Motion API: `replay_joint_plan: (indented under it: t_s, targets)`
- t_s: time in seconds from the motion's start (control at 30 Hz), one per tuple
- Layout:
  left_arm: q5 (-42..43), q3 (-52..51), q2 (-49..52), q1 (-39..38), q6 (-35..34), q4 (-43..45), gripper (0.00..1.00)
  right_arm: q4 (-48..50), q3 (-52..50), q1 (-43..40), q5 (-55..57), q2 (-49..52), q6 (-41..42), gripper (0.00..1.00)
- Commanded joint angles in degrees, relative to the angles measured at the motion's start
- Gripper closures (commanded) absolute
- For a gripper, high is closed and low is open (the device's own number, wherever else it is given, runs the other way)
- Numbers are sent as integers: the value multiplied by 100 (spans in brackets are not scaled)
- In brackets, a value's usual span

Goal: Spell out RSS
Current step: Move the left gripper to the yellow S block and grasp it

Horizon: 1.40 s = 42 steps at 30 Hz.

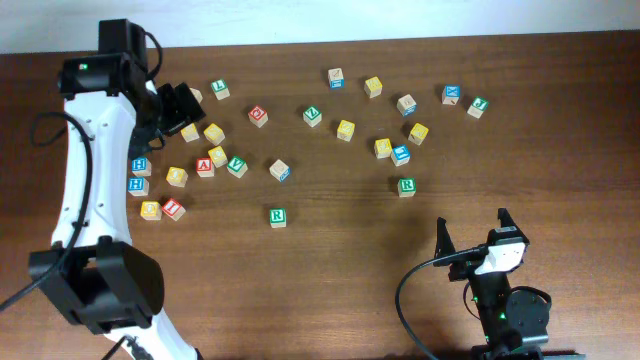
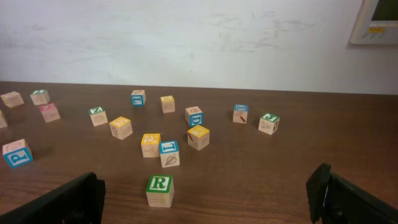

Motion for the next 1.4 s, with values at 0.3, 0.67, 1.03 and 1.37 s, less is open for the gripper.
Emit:
replay_joint_plan:
  t_s: [0.3, 0.67, 1.03, 1.37]
  targets:
    - [223, 68, 1244, -168, 1078, -111, 11, -37, -31, -37, 48, -37, -17, 2]
    - [-358, 68, 1589, -533, 1021, 1834, 10, -37, -31, -37, 48, -37, -20, 2]
    - [-334, 68, 1998, -601, -798, 2253, 16, -37, -31, -37, 48, -37, -17, 2]
    - [-782, 68, 2354, -699, -1200, 2319, 29, -37, -31, -37, 48, -37, -20, 2]
